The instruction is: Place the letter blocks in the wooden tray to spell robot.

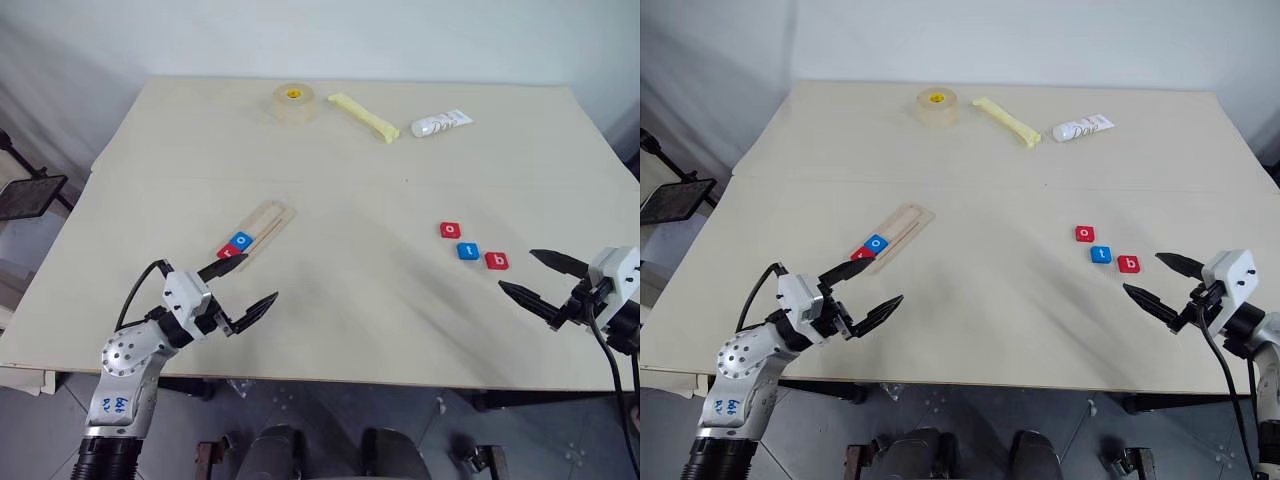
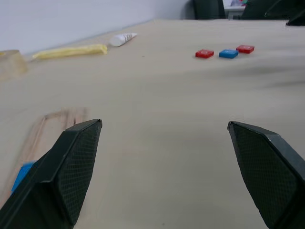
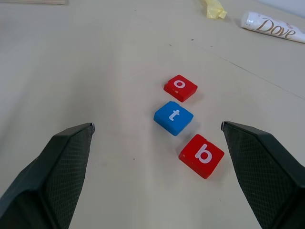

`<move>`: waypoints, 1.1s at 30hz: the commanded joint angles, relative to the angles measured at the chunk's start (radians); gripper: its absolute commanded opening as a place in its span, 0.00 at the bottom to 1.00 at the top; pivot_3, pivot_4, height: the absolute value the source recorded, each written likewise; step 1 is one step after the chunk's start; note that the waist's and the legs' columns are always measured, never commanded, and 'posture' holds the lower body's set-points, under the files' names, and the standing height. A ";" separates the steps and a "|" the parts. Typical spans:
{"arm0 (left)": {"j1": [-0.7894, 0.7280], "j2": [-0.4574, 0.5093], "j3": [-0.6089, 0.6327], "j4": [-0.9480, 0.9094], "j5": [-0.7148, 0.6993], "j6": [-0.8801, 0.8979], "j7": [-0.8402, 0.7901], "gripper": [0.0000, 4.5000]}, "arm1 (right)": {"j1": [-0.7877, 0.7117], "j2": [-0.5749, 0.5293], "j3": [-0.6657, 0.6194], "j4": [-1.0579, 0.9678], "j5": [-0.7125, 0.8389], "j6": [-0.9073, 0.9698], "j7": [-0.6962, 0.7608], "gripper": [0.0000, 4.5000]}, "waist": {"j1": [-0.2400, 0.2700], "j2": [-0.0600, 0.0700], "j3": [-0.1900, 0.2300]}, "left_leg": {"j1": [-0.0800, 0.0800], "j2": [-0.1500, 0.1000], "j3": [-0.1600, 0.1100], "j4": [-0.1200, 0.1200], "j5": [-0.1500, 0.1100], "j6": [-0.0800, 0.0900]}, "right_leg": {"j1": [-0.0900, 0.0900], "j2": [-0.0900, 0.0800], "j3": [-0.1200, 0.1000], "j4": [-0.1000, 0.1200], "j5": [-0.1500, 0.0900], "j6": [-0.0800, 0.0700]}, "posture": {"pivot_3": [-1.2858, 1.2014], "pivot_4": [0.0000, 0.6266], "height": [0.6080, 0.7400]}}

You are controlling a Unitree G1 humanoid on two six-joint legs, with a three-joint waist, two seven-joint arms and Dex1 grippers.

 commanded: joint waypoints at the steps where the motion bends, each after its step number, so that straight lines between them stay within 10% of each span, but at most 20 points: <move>1: 0.045 0.037 0.059 -0.067 -0.033 0.022 -0.002 1.00 | -0.015 -0.015 -0.005 0.004 0.004 -0.026 0.006 0.99 | 0.000 0.000 0.000 | 0.000 0.000 0.000 0.000 0.000 0.000 | 0.000 0.000 0.000 0.000 0.000 0.000 | 0.52 0.24 1.00; 16: 0.175 0.156 0.233 -0.066 -0.007 0.145 0.052 1.00 | -0.168 -0.008 0.074 0.134 -0.026 -0.057 0.036 0.99 | -0.001 0.000 0.000 | 0.000 0.000 0.000 0.001 0.000 0.000 | 0.000 -0.001 0.002 0.000 0.000 0.000 | 0.52 0.24 1.00; 33: -0.405 0.227 -0.029 -0.028 0.146 0.728 0.257 1.00 | -0.255 0.018 0.147 0.181 -0.039 -0.087 0.059 0.99 | -0.003 -0.002 0.001 | 0.000 0.000 -0.001 0.002 0.000 0.000 | -0.002 0.000 0.001 0.007 0.000 0.000 | 0.52 0.24 1.00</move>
